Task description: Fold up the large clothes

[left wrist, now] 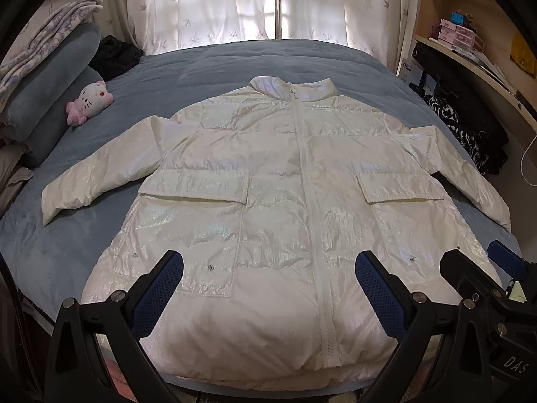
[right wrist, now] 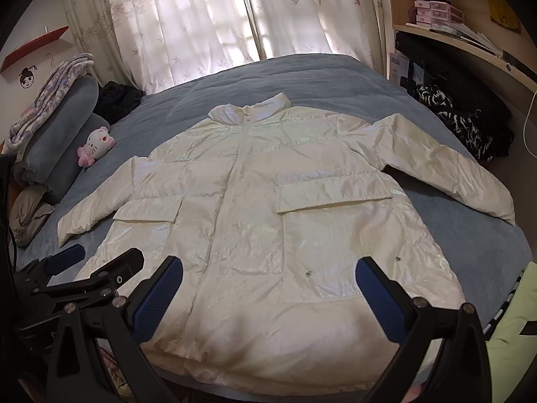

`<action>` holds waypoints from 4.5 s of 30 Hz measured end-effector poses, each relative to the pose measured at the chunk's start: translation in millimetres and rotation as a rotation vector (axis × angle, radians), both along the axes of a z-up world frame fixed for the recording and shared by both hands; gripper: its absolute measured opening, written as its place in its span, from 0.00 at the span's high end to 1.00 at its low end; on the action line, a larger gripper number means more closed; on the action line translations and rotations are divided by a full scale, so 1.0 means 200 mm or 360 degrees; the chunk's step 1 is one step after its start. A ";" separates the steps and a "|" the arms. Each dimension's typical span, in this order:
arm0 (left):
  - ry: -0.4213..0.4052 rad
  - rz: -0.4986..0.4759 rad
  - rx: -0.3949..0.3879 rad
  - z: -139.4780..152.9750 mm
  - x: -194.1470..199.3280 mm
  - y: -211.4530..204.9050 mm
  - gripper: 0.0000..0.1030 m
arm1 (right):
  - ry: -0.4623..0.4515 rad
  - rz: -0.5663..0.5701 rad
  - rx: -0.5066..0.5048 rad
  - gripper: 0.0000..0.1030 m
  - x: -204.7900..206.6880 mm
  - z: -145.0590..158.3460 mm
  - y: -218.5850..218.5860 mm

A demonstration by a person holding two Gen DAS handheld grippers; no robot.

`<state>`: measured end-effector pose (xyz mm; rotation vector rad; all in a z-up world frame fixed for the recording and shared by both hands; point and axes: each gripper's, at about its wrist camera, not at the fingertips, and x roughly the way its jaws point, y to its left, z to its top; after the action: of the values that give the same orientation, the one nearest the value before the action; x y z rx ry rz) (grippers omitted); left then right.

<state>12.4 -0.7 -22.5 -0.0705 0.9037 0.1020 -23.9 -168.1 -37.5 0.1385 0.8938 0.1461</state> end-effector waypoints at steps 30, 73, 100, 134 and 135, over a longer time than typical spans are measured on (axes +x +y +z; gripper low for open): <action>0.0014 -0.0017 0.0029 0.00 0.03 -0.03 0.02 | 0.0006 -0.0006 0.0008 0.00 0.01 -0.02 -0.02; -0.0253 -0.0196 0.0010 0.32 0.99 -0.46 0.01 | -0.0368 -0.0614 -0.0183 0.00 0.63 0.55 -1.01; 0.0039 -0.0220 0.0099 -0.33 1.14 -0.65 0.01 | 0.0591 -0.1454 0.0873 0.00 0.68 -0.77 -1.67; -0.0171 0.0318 -0.0071 -0.12 0.64 0.37 0.10 | -0.0086 0.0542 -0.0406 0.49 0.66 -0.16 0.38; -0.0161 0.0314 -0.0095 -0.13 0.64 0.38 0.10 | -0.0066 0.0556 -0.0395 0.49 0.65 -0.18 0.39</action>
<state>140.1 76.2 -47.9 -0.2189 0.7969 0.2531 105.7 -90.4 -73.2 -0.2529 0.8816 0.3598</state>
